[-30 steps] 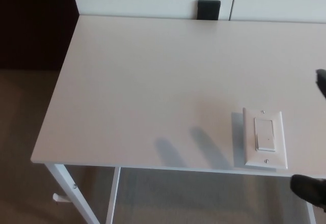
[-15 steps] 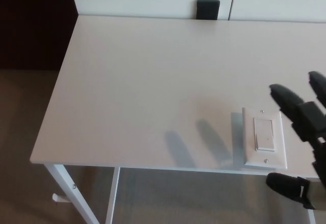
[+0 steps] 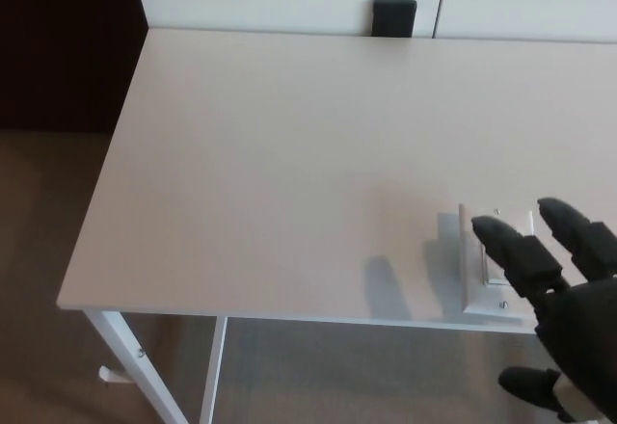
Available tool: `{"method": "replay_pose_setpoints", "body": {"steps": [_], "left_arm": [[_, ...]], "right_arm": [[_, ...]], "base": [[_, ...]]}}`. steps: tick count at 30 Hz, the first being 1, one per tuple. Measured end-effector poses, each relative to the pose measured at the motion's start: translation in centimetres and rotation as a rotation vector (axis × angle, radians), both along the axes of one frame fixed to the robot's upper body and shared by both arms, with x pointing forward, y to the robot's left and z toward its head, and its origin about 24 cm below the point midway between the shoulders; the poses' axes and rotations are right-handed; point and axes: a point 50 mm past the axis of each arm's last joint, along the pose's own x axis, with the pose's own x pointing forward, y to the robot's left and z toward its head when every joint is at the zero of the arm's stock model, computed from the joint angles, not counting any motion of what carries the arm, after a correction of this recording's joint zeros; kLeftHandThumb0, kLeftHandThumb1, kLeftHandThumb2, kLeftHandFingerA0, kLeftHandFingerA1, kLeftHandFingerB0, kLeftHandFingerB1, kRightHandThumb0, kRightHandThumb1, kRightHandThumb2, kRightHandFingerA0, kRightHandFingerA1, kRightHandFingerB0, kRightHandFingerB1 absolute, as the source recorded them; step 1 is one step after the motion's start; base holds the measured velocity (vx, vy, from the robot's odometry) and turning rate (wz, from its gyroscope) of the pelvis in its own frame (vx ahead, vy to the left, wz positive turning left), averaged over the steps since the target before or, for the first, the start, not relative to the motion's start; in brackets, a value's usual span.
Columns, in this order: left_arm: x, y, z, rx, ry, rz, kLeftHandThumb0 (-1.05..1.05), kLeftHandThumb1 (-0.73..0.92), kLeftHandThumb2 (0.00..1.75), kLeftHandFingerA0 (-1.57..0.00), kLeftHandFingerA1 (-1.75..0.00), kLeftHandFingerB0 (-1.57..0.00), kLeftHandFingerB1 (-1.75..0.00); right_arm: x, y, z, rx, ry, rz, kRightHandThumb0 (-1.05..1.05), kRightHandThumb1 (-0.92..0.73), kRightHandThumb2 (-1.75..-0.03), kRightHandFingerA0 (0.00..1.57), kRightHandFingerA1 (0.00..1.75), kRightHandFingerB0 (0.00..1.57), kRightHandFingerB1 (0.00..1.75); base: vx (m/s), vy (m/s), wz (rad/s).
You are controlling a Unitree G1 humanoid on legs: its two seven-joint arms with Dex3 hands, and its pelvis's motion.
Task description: The robot walk towards a table in front and then clicks the light switch button using the right hand's index finger
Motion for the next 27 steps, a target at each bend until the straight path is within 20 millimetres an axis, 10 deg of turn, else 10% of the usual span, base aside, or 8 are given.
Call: {"method": "replay_pose_setpoints", "body": {"steps": [15,16,17,27], "left_arm": [[0.1,0.3,0.3,0.007,0.011,0.003,-0.25,0.5,0.94,-0.39,-0.61,-0.13,-0.49],[0.1,0.3,0.3,0.007,0.011,0.003,-0.31,0.68,0.6,-0.49,-0.46,-0.24,-0.35],[0.1,0.4,0.3,0.007,0.011,0.003,-0.25,0.5,0.95,-0.41,-0.62,-0.13,-0.49],[0.1,0.4,0.3,0.006,0.023,0.003,-0.25,0.49,0.94,-0.38,-0.61,-0.13,-0.49]], "right_arm": [[0.5,-1.3,-1.5,-0.191,0.087,-0.128,-0.53,-0.42,-0.53,0.0,0.22,0.09,0.28],[0.6,-1.3,-1.5,-0.194,0.086,-0.131,-0.61,-0.38,-0.7,0.0,0.14,0.05,0.21],[0.6,-1.3,-1.5,-0.196,0.086,-0.133,-0.61,-0.38,-0.7,0.0,0.15,0.04,0.19],[0.1,-0.4,-1.7,-0.194,0.098,-0.113,-0.58,-0.38,-0.72,0.0,0.18,0.09,0.3]], "base": [[0.0,0.0,0.0],[0.0,0.0,0.0],[0.0,0.0,0.0],[0.0,0.0,0.0]]}}
